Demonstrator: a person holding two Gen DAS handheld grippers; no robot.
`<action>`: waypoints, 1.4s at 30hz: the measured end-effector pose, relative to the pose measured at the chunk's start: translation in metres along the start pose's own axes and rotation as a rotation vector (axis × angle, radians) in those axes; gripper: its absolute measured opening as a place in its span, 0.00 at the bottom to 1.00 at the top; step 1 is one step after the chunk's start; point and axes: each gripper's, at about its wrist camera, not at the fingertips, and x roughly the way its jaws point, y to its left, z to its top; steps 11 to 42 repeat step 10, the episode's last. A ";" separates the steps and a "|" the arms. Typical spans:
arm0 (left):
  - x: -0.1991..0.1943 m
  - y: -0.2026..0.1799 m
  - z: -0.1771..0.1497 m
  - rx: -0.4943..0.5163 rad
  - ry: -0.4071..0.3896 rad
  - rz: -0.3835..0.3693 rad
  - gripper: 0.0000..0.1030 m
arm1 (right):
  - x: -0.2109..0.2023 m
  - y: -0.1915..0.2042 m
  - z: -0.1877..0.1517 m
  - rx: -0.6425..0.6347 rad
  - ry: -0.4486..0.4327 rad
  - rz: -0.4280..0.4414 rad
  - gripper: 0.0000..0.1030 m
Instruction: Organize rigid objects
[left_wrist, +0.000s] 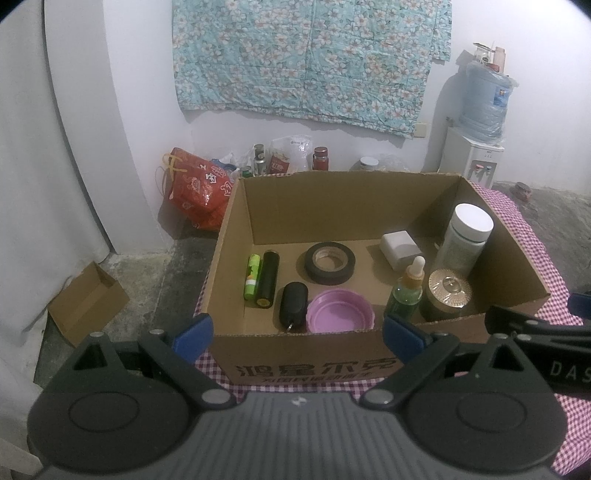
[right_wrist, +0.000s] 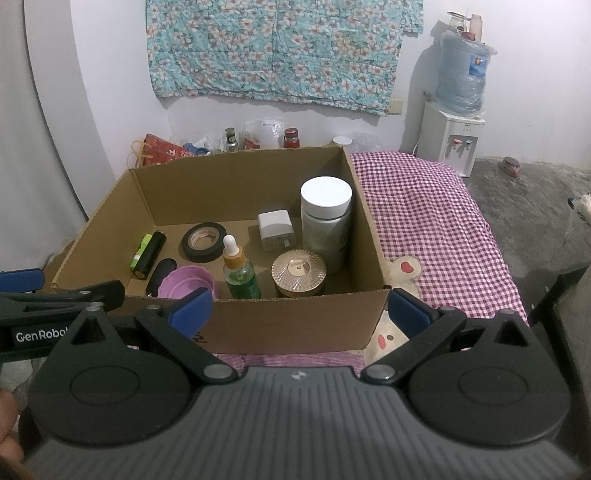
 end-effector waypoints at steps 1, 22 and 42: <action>-0.001 0.000 0.000 0.000 0.000 0.000 0.96 | 0.000 0.000 0.000 0.000 0.000 0.000 0.99; -0.001 0.000 0.000 0.001 -0.002 0.001 0.96 | 0.000 0.000 0.000 -0.001 -0.001 0.000 0.99; -0.001 0.000 0.000 0.001 -0.002 0.001 0.96 | 0.000 0.000 0.000 -0.001 -0.001 0.000 0.99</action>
